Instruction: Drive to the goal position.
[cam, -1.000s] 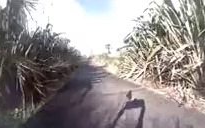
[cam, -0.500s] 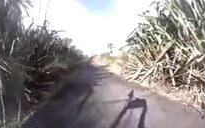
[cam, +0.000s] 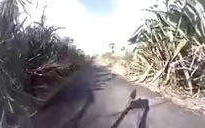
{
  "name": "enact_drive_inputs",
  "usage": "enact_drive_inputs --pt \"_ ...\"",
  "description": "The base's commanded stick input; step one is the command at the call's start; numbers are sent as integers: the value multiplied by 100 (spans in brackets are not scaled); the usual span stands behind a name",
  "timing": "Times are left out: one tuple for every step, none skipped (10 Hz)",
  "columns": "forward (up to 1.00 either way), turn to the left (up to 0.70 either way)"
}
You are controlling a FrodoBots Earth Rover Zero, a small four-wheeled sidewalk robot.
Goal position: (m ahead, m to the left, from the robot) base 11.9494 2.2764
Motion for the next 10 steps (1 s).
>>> enact_drive_inputs --pt "70 -19" --pt "70 0" --pt "70 0" --pt "70 0" --pt "70 0" --pt "70 0" --pt "70 0" --pt "70 0" --pt "70 -20" --pt "70 -34"
